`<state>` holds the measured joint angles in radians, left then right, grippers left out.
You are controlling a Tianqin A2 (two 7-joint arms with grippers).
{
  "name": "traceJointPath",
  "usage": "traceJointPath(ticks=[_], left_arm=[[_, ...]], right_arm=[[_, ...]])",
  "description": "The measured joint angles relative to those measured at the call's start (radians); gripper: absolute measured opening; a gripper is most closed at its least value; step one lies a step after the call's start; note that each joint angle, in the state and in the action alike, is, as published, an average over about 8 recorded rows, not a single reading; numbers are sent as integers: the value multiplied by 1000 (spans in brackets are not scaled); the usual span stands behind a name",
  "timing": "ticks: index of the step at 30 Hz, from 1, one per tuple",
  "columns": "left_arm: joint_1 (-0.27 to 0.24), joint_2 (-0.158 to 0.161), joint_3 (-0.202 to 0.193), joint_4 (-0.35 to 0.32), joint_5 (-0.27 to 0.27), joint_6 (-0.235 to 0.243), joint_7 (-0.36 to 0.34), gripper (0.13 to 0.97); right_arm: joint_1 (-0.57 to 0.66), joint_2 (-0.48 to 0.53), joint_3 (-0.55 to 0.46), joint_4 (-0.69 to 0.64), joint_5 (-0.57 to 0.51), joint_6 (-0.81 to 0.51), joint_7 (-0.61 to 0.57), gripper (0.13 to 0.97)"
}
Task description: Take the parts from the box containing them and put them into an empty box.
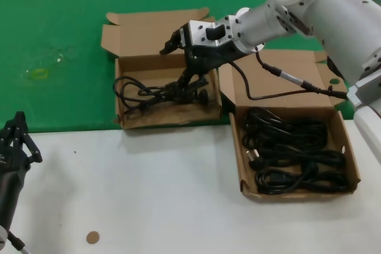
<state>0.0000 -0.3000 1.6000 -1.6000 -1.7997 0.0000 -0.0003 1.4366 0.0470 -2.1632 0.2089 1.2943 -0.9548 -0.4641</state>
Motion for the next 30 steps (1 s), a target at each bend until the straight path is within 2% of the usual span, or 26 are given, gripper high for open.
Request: traceJointPath(ticks=[5, 10, 13, 17, 22, 26, 29, 30], left_arm=[[0, 0, 0, 0, 0, 0, 0, 145], [0, 0, 0, 0, 0, 0, 0, 159], [0, 0, 0, 0, 0, 0, 0, 179], [0, 0, 0, 0, 0, 0, 0, 198], [0, 0, 0, 0, 0, 0, 0, 276], [0, 0, 0, 0, 0, 0, 0, 323], [0, 0, 0, 0, 0, 0, 0, 323], [0, 0, 0, 0, 0, 0, 0, 348]], right_arm=[[-4, 2, 1, 7, 0, 0, 3, 477], [-36, 8, 13, 39, 12, 22, 14, 612], [-77, 15, 29, 78, 26, 49, 27, 693], [-144, 27, 56, 143, 50, 94, 48, 754], [-235, 43, 92, 231, 82, 155, 78, 855], [-311, 56, 121, 304, 109, 205, 102, 855], [-370, 66, 144, 360, 129, 244, 121, 889], [-389, 70, 152, 379, 136, 257, 127, 900]])
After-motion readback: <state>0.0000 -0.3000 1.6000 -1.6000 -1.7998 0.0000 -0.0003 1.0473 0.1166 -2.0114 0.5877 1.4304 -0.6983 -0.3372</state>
